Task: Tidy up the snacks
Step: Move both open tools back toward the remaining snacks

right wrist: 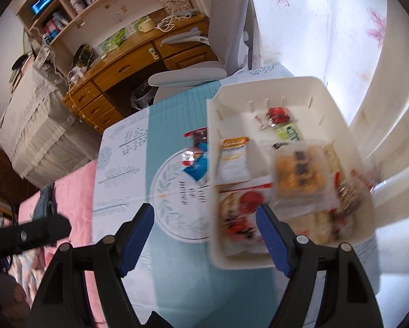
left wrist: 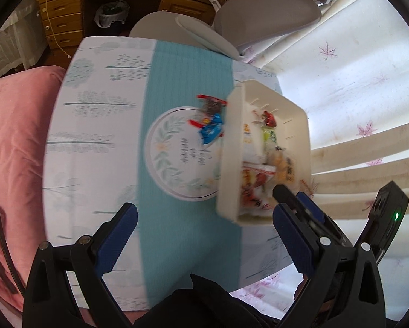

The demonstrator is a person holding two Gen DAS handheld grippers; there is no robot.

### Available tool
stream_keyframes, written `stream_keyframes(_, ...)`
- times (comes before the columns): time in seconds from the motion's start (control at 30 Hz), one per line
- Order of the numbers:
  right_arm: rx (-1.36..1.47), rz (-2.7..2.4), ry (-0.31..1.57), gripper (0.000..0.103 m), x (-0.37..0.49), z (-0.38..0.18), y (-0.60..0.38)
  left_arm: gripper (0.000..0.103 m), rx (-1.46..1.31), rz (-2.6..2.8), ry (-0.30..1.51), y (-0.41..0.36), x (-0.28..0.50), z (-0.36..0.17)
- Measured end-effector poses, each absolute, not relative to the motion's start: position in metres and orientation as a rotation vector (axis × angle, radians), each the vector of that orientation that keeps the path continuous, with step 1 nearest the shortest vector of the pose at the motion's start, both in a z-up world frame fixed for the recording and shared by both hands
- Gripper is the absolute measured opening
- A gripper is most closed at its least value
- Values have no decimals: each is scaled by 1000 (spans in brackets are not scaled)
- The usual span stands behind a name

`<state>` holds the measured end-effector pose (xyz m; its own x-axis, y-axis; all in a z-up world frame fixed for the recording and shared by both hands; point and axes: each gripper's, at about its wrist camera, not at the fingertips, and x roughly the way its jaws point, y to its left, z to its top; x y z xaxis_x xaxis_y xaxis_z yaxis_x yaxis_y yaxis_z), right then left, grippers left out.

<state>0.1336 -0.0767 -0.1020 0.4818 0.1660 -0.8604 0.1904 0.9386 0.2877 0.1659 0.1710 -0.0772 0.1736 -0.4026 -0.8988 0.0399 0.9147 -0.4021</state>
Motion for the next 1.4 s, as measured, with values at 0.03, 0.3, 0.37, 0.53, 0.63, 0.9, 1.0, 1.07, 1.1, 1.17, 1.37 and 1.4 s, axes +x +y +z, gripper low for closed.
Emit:
stream_keyframes(0.03,393,-27,1076,77,133,-103,-69,99,-308,-322,1366,178,165,-76)
stream_keyframes(0.3,509,-95,1083,77,128,-118,-16,99,-238,-318,1368,246,166,-78)
stream_keyframes(0.37,538,-118,1084,77,126,-122,-4,99,-220,-320,1367,259,168,-80)
stream_keyframes(0.53,615,-172,1086,77,125,-133,18,99,-156,-334,1345,280,175,-81)
stream_keyframes(0.63,655,-205,1086,77,125,-137,28,99,-110,-344,1325,286,184,-80)
stream_keyframes(0.9,695,-311,1059,77,132,-143,35,99,-47,-410,1253,278,216,-80)
stream_keyframes(1.0,711,-333,1045,77,134,-149,36,99,-7,-428,1223,266,235,-82)
stream_keyframes(1.07,722,-350,1022,77,139,-154,35,99,28,-428,1206,258,247,-83)
stream_keyframes(1.1,724,-360,1012,77,141,-156,34,99,41,-433,1202,251,256,-84)
stream_keyframes(1.17,731,-392,979,77,145,-161,32,99,52,-454,1195,241,269,-87)
stream_keyframes(1.37,719,-473,937,77,164,-187,25,99,142,-513,1198,195,307,-110)
stream_keyframes(1.4,724,-485,935,77,168,-192,23,99,153,-525,1207,186,314,-117)
